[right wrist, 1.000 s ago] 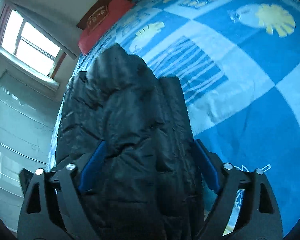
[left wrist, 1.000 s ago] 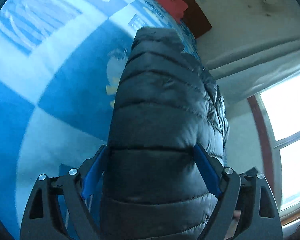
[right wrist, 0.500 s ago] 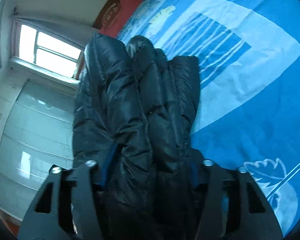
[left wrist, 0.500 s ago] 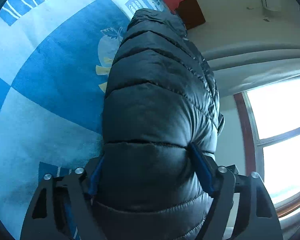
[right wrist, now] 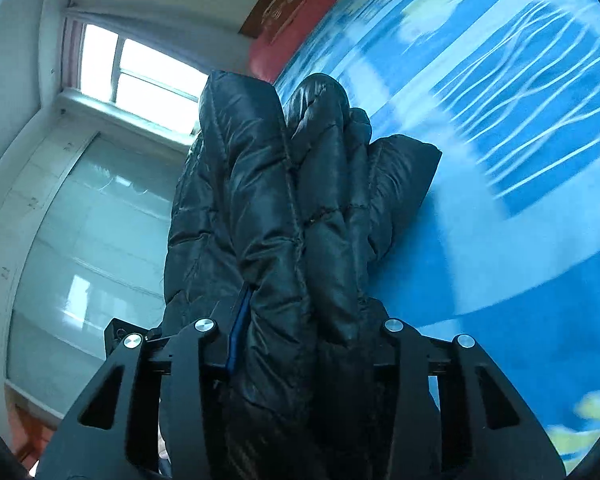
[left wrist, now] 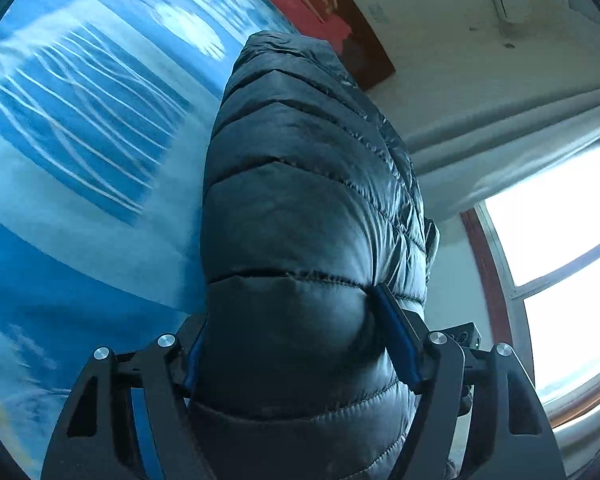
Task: Fold large clothes
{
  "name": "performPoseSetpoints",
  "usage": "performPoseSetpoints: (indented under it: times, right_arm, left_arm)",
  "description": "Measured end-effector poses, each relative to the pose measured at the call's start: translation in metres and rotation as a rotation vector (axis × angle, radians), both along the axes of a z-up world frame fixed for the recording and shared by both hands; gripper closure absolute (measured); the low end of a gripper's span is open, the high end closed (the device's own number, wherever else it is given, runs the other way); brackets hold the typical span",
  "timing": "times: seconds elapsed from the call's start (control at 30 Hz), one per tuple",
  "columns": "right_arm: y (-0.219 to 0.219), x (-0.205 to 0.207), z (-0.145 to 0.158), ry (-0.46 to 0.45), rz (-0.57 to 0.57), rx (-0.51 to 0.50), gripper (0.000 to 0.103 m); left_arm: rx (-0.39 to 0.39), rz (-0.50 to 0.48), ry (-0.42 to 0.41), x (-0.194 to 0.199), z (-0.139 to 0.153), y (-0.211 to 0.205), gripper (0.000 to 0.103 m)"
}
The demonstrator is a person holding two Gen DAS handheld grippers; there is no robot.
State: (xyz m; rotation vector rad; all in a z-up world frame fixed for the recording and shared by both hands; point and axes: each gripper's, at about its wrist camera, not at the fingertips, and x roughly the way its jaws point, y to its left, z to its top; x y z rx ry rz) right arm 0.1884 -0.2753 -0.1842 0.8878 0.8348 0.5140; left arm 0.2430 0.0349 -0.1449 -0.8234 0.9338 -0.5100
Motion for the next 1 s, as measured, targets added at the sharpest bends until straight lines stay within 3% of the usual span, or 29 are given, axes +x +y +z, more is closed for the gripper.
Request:
performPoseSetpoints:
  times: [0.27, 0.53, 0.7, 0.87, 0.93, 0.97, 1.0]
  right_arm:
    - [0.024, 0.019, -0.008, 0.038, 0.008, -0.044, 0.059]
    - [0.023, 0.011, 0.011, 0.039, 0.012, -0.179, 0.028]
    - [0.015, 0.012, 0.032, 0.0, 0.009, -0.195, 0.025]
    - [0.017, 0.044, 0.037, 0.021, 0.002, -0.152, 0.024]
    - [0.016, 0.054, 0.03, 0.041, -0.004, -0.161, 0.024]
    - [0.017, 0.058, 0.026, 0.054, -0.01, -0.176, 0.027]
    - [0.017, 0.061, 0.022, 0.076, -0.014, -0.191, 0.044]
  left_arm:
    - [-0.009, 0.048, 0.053, 0.001, -0.033, 0.026, 0.031]
    - [-0.01, 0.018, 0.062, -0.008, -0.028, 0.051, 0.029]
    - [0.025, 0.049, 0.012, -0.017, -0.011, 0.072, 0.028]
    - [0.044, 0.072, -0.015, 0.007, -0.004, 0.073, 0.025]
    - [0.087, 0.074, -0.005, 0.021, -0.003, 0.064, 0.025]
    - [0.118, 0.074, -0.005, 0.027, -0.002, 0.057, 0.026]
    - [0.158, 0.079, 0.003, 0.031, -0.005, 0.054, 0.03]
